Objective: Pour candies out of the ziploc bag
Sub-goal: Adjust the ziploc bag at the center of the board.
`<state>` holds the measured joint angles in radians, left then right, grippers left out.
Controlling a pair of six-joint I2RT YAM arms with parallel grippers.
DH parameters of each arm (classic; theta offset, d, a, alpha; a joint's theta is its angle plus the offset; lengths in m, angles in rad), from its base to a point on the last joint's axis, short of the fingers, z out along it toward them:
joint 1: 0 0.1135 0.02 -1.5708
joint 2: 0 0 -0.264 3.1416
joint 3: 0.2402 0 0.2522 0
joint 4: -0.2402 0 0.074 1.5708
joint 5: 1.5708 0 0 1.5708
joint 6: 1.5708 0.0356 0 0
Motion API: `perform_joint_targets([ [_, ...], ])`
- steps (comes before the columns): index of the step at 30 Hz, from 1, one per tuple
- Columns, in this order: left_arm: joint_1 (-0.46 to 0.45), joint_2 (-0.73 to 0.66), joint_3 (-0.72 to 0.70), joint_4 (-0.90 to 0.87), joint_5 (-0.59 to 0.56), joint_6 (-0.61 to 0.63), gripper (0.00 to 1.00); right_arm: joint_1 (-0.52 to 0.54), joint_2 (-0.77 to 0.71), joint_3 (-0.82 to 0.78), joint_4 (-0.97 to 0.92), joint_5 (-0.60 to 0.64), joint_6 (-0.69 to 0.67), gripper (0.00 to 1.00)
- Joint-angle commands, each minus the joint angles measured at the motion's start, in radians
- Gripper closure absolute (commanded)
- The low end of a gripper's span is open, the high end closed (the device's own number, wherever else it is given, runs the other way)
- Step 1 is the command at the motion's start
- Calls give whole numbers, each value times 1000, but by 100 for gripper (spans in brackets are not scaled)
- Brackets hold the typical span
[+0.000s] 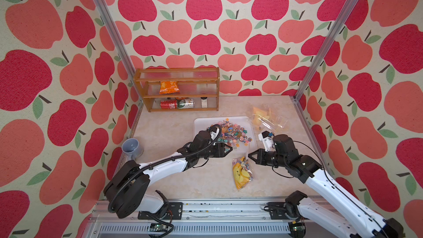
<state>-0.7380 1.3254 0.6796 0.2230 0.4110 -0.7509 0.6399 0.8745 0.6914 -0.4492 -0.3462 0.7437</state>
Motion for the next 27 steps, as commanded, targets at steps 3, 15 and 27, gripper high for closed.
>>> perform_joint_targets([
  [3, 105, -291, -47, -144, -92, 7, 46, 95, 147, 160, 244, -94, 13, 100],
  [15, 244, -652, 9, -492, -161, 50, 47, 202, 449, 472, 377, -107, 5, 100],
  [27, 210, -565, 39, -462, -123, 57, 51, 201, 241, 106, 280, 59, 83, 100],
])
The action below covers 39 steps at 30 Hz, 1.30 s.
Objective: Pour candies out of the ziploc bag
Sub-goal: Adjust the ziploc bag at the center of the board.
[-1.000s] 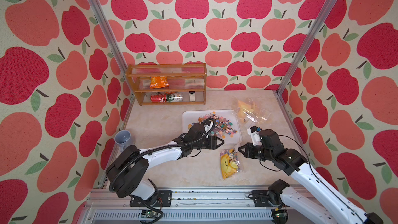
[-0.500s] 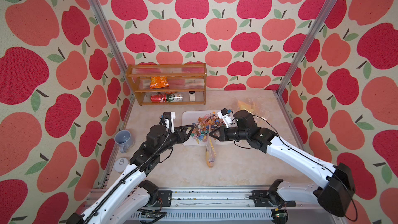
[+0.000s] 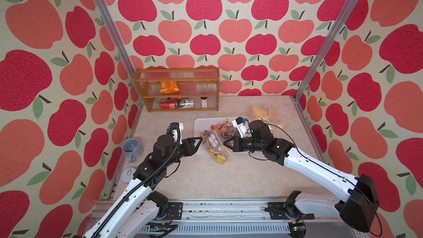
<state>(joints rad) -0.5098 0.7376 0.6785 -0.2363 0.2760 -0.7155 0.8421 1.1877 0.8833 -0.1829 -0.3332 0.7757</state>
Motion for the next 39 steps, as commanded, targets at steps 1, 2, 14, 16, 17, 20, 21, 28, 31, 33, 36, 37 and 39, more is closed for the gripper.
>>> perform_joint_targets([
  [1, -31, 36, 45, -2, 2, 29, 51, 0, -103, -127, 23, 48, 67, 100],
  [2, -46, 46, 51, -4, -13, 34, 51, 0, -132, -155, 24, 53, 76, 100],
  [14, -73, 35, 73, -9, -57, 38, 51, 10, -83, -35, 51, -12, 19, 100],
  [16, -77, 19, 72, -25, -69, 40, 51, 17, -50, 10, 59, -27, 8, 100],
  [17, -77, 11, 70, -30, -73, 39, 51, 22, -33, 42, 54, -30, -4, 100],
  [20, -77, -11, 71, -42, -83, 44, 51, 29, 2, 139, 20, -34, -38, 100],
  [21, -76, -16, 72, -44, -84, 45, 51, 29, 8, 164, 16, -36, -44, 100],
  [28, -76, -27, 82, -64, -90, 52, 51, 117, -14, 201, 2, 30, -25, 100],
  [31, -75, -37, 74, -61, -101, 52, 51, 173, -24, 128, 84, 90, 27, 100],
  [33, -75, -38, 70, -60, -105, 50, 51, 190, -15, 80, 140, 107, 57, 100],
  [36, -75, -30, 78, -59, -95, 51, 51, 189, -7, 37, 122, 142, 57, 100],
  [37, -75, -25, 82, -64, -87, 51, 51, 182, -19, 16, 99, 179, 49, 100],
  [39, -77, -19, 81, -60, -77, 46, 51, 159, -51, -26, 21, 253, 47, 100],
])
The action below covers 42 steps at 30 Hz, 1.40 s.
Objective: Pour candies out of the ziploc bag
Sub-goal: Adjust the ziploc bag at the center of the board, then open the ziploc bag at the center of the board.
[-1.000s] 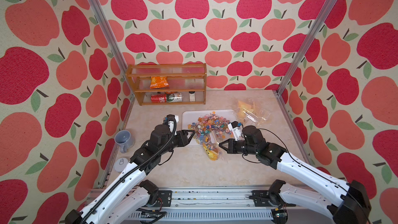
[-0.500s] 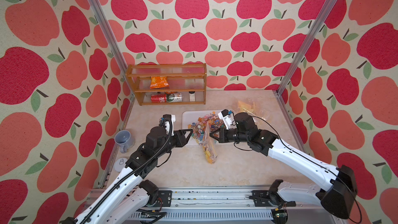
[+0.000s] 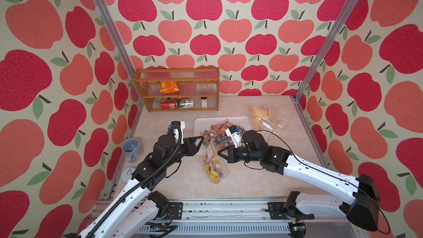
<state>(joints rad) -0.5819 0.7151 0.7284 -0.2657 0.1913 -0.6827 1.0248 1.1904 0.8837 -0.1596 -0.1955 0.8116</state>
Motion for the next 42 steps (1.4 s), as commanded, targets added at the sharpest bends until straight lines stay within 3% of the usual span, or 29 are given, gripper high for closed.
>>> perform_joint_targets([
  [1, -8, 7, 25, -24, 13, 10, 51, -42, -79, -58, -26, 132, 20, 100],
  [7, -95, 91, 7, 40, 17, -1, 52, -89, -197, -195, -35, 113, 51, 100],
  [16, -194, 266, -3, 150, 53, -44, 40, -81, -130, -259, 40, 83, 54, 100],
  [19, -199, 306, -4, 184, 61, -55, 39, -84, -123, -280, 38, 72, 45, 82],
  [23, -199, 369, 19, 209, 86, -55, 39, -114, -177, -287, -38, 88, 11, 75],
  [26, -200, 436, 43, 220, 100, -49, 39, -168, -259, -292, -117, 106, -19, 65],
  [29, -205, 485, 68, 227, 115, -41, 40, -240, -354, -310, -178, 122, -32, 65],
  [35, -228, 560, 114, 233, 122, -34, 40, -417, -468, -384, -183, 29, -19, 70],
  [38, -233, 587, 132, 231, 129, -33, 41, -460, -426, -400, -132, -48, -15, 80],
  [42, -245, 621, 166, 203, 128, -26, 42, -449, -297, -399, 15, -200, -15, 79],
])
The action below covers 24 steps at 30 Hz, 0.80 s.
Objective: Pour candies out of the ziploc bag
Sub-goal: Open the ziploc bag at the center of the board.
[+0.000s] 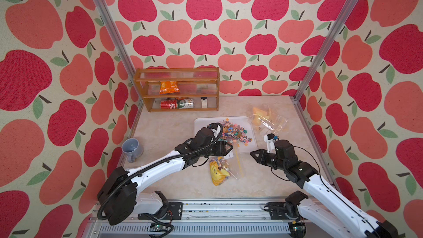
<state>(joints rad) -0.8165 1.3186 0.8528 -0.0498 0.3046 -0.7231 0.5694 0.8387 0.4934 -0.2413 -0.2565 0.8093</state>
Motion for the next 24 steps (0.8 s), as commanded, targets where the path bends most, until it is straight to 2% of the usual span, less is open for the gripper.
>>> perform_joint_targets([
  [1, -13, 26, 45, -17, 16, 15, 42, 16, 78, -5, 118, -153, -13, 79],
  [6, -14, 36, 48, -16, 9, 7, 43, 60, 106, -10, 187, -162, -6, 81],
  [24, -13, 30, 47, -39, -7, 12, 45, 73, 79, -37, 182, -131, 10, 86],
])
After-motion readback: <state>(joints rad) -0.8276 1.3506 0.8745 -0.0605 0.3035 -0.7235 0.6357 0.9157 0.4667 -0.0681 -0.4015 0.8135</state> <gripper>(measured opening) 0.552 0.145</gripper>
